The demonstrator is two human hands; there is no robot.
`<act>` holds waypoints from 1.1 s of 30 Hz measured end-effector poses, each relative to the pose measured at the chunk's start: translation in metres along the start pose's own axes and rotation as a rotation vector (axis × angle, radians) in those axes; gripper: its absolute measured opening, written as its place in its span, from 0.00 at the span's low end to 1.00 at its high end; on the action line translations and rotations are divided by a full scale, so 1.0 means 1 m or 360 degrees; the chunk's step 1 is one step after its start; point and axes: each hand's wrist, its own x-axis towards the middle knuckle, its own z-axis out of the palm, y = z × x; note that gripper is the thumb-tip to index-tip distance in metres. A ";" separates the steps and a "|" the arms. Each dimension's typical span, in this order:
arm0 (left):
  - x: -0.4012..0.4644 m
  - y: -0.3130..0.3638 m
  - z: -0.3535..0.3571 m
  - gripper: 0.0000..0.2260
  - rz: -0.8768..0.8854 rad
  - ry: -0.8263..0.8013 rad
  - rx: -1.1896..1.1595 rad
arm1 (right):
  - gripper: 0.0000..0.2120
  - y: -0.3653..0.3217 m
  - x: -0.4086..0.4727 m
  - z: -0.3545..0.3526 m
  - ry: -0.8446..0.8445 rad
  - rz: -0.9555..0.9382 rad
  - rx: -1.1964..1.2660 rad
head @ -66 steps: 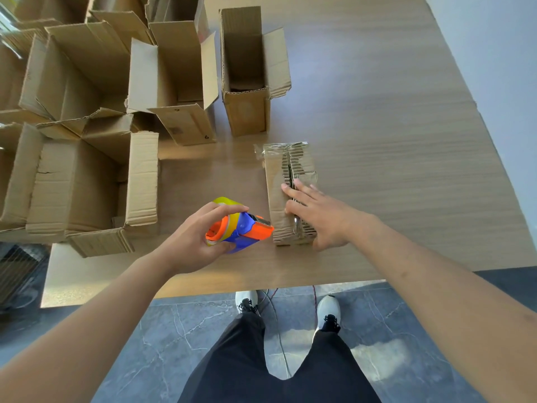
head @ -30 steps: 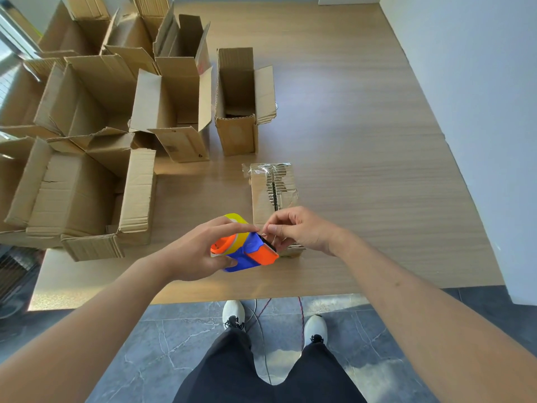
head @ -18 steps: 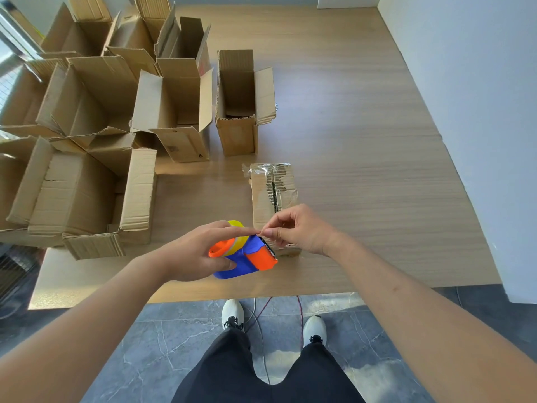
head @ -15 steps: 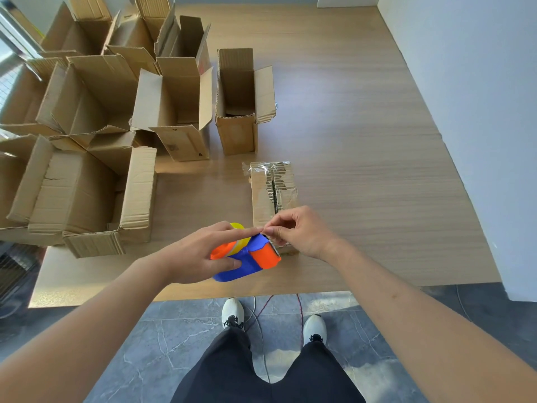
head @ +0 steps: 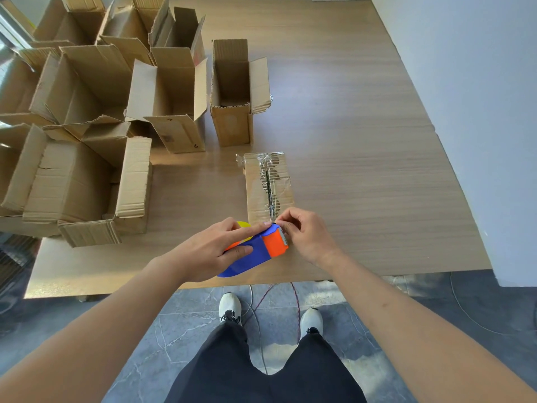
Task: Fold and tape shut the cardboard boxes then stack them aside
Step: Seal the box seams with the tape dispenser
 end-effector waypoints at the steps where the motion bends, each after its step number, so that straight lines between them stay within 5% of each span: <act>1: -0.002 0.001 0.001 0.24 0.0000 0.0018 0.0019 | 0.06 0.000 -0.001 0.001 0.0025 -0.0007 -0.0013; 9: -0.027 -0.014 -0.016 0.22 -0.0124 -0.0002 0.0100 | 0.06 0.014 -0.011 -0.015 0.0359 0.0120 -0.0135; 21: -0.004 -0.048 -0.024 0.20 -0.0294 -0.0201 0.0154 | 0.07 0.045 -0.004 -0.003 0.0477 0.0344 -0.0254; 33: 0.019 -0.062 -0.022 0.19 -0.0359 -0.0270 0.0151 | 0.09 0.066 -0.004 0.010 0.0436 0.0318 0.0182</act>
